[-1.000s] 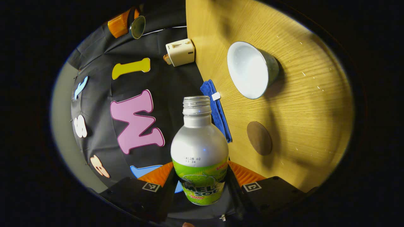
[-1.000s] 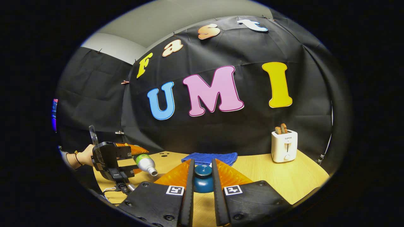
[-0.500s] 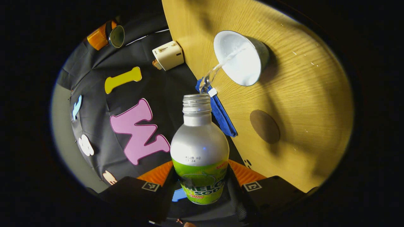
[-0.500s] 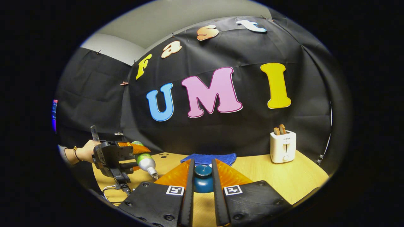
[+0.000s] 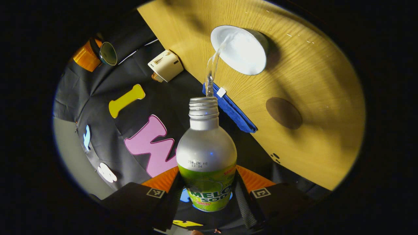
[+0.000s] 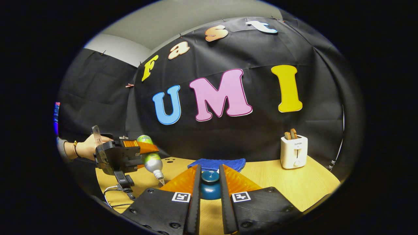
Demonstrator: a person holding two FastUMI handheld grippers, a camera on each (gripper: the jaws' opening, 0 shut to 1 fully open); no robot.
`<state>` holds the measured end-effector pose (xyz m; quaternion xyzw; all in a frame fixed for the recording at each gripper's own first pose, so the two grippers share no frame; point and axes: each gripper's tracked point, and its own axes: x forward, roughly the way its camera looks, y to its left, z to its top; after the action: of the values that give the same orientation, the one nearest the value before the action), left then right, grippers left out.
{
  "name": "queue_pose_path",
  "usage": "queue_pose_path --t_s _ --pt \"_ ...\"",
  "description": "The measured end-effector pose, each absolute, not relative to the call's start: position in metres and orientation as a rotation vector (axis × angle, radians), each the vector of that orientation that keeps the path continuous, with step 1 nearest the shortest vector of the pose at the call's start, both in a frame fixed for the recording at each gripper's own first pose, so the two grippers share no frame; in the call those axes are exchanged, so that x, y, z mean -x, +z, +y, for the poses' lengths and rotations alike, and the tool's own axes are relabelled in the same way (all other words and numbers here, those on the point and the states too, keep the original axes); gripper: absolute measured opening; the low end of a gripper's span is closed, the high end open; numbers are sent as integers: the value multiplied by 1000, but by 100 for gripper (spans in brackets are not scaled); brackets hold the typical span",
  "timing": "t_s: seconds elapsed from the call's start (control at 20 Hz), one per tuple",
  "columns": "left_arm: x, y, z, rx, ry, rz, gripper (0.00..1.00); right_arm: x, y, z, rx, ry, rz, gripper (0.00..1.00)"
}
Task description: Open the teacup lid with one hand, grasp the water bottle and pour water into the teacup with the other hand; after pouring, place the water bottle on the coaster and then close the teacup lid.
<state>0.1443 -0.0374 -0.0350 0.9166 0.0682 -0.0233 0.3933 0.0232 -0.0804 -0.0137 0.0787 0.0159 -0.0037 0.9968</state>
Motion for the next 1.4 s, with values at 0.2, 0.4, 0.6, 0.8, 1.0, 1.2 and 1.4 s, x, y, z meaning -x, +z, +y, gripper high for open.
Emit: queue_pose_path --t_s 0.2,0.4,0.6,0.8,1.0,1.2,1.4 --pt "-144 -16 -47 -2465 -34 112 81 -22 -12 -82 -162 -9 27 31" --pt "-143 -6 -63 -2490 -32 69 81 -20 -9 -83 -166 -10 19 27" --pt "-142 -15 -63 -2465 -42 99 81 -20 -9 -84 -165 -13 17 27" --pt "-138 -49 -48 -2237 -82 184 81 -21 -10 -85 -164 -18 19 27" --pt "-131 -90 -43 -1791 -131 266 81 -23 -13 -84 -166 -20 27 27" --pt "-121 -107 -46 -1225 -112 286 81 -25 -17 -80 -161 -16 35 27" --pt "-124 -113 -83 -617 -186 281 80 -25 -18 -79 -159 -16 41 31"
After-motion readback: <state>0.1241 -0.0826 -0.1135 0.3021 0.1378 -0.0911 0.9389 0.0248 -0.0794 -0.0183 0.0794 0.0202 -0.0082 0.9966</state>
